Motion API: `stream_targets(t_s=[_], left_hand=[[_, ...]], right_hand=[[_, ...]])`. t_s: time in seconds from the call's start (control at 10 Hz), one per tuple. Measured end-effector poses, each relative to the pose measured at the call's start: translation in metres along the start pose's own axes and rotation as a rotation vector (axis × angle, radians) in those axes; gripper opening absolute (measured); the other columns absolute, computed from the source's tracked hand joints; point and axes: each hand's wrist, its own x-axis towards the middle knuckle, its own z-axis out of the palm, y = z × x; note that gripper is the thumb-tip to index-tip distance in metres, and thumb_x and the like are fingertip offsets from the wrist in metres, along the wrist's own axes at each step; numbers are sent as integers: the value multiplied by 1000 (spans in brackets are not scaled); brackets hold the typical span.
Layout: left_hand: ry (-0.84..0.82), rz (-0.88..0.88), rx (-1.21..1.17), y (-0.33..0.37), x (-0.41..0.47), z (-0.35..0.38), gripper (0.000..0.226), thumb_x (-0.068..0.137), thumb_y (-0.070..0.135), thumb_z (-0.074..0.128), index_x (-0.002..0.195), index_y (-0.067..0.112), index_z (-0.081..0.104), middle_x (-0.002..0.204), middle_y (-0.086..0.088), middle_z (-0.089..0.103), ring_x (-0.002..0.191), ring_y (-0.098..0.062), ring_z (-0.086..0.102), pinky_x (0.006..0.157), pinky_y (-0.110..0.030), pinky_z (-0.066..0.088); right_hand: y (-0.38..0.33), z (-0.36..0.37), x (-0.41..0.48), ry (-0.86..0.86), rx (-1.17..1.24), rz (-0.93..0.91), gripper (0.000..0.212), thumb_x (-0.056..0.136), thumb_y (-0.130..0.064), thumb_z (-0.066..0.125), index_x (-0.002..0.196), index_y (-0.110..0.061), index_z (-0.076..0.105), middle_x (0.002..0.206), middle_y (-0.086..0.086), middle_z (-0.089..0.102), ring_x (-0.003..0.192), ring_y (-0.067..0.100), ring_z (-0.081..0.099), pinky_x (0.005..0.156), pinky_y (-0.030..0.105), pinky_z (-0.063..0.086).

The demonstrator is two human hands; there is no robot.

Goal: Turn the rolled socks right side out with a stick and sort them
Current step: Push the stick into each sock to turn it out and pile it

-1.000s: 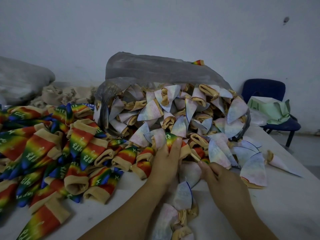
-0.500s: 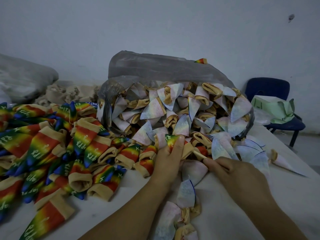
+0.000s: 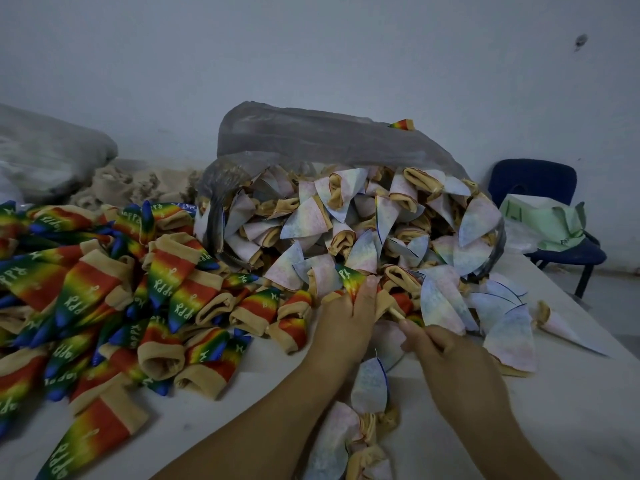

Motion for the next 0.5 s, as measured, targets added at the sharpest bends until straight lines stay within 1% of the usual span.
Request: stream_targets(t_s=[0.1, 0.2, 0.3, 0.4, 0.5], left_hand=[[13, 55, -68, -3, -1, 3, 31, 100, 44, 46, 74, 31, 58, 69, 11, 59, 61, 7, 57, 66, -17, 46], [33, 24, -133, -3, -1, -4, 57, 92, 60, 40, 82, 10, 65, 65, 1, 62, 66, -10, 59, 70, -36, 48], [59, -1, -278, -2, 2, -12, 61, 91, 59, 42, 106, 3, 61, 57, 8, 59, 60, -6, 56, 62, -22, 47], [35, -6, -272, -2, 2, -10, 47, 102, 43, 45, 99, -1, 60, 54, 4, 54, 51, -8, 51, 56, -26, 41], [-5, -27, -246, -2, 1, -4, 41, 99, 46, 47, 75, 21, 68, 61, -2, 56, 60, -15, 52, 65, -38, 43]], right_hand=[[3, -8, 3, -8, -92, -83, 56, 70, -75, 15, 75, -43, 60, 64, -14, 58, 61, 4, 51, 54, 24, 40], [2, -16, 7, 23, -180, -142, 53, 80, -66, 19, 87, -41, 65, 76, -11, 59, 71, 9, 55, 62, 29, 46], [3, -23, 9, 41, -227, -177, 34, 90, -53, 34, 81, -38, 63, 72, -7, 51, 69, 12, 52, 57, 29, 43], [5, -25, 8, 67, -299, -168, 29, 92, -44, 46, 77, -29, 66, 69, -6, 48, 66, 15, 50, 53, 29, 38], [-1, -23, 7, 87, -286, -223, 31, 90, -41, 47, 77, -24, 69, 66, -4, 48, 61, 17, 50, 50, 29, 34]])
